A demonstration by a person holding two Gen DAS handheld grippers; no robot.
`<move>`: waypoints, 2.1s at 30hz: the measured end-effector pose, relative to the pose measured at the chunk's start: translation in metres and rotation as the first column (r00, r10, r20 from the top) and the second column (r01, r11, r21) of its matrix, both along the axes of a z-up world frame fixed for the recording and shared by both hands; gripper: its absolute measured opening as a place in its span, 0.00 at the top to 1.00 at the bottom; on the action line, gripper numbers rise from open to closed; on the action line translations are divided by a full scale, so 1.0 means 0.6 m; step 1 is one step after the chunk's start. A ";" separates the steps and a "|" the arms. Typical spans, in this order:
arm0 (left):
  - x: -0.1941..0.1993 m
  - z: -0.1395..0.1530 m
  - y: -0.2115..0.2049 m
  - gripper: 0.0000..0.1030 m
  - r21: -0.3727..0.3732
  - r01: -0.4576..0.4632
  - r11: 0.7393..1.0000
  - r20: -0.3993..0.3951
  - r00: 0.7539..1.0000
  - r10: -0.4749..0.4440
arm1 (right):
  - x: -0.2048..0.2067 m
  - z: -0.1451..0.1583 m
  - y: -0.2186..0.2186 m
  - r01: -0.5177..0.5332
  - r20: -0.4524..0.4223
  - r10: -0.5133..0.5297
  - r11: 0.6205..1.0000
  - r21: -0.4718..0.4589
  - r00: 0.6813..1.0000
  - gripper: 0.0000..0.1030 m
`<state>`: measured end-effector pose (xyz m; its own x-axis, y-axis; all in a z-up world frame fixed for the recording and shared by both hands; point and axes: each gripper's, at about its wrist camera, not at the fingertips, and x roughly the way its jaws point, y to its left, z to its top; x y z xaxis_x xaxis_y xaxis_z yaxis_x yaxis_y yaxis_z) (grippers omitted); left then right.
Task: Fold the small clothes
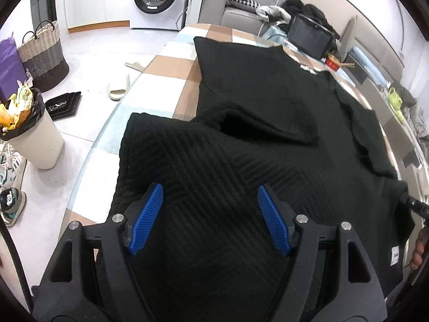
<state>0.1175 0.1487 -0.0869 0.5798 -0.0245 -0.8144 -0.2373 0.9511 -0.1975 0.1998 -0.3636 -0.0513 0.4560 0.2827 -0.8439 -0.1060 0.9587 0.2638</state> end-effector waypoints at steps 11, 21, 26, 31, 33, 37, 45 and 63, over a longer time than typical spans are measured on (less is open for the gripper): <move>0.072 0.000 -0.067 0.34 0.078 0.102 0.992 -0.030 0.995 -0.099 | 0.051 -0.027 0.011 -0.038 0.012 0.039 0.992 -0.120 0.999 0.60; 0.114 0.010 -0.070 0.33 0.017 0.085 0.996 -0.018 0.996 -0.084 | 0.094 -0.024 -0.005 0.014 0.018 -0.013 0.996 -0.090 1.000 0.57; 0.057 0.025 -0.029 0.33 -0.009 0.019 1.000 0.016 1.000 -0.019 | 0.041 0.000 -0.034 0.018 0.037 -0.017 1.000 -0.019 0.999 0.43; -0.020 0.037 -0.004 0.26 0.042 -0.023 0.999 0.053 0.998 0.021 | -0.040 0.014 -0.072 0.008 0.043 -0.010 0.999 0.034 0.999 0.31; -0.045 0.039 0.000 0.23 0.060 -0.028 0.998 0.072 0.997 0.023 | -0.065 0.017 -0.083 -0.001 0.046 -0.001 0.999 0.039 0.999 0.30; -0.092 0.032 0.005 0.22 0.062 -0.015 0.998 0.103 0.995 0.009 | -0.107 0.014 -0.096 -0.034 0.063 0.033 0.999 0.028 0.997 0.28; -0.152 0.001 0.008 0.21 0.046 -0.014 0.999 0.092 0.996 0.009 | -0.171 -0.009 -0.120 -0.085 0.098 0.085 0.996 0.003 0.992 0.28; -0.137 -0.013 -0.038 0.90 0.151 0.099 0.984 0.094 0.989 -0.114 | -0.180 -0.033 -0.112 -0.129 0.105 0.137 0.989 -0.079 0.985 0.28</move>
<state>0.0352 0.1256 -0.0947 0.6602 0.0234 -0.7507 -0.1185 0.9902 -0.0734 0.0916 -0.4311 -0.0712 0.5093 0.2870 -0.8113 -0.2578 0.9503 0.1744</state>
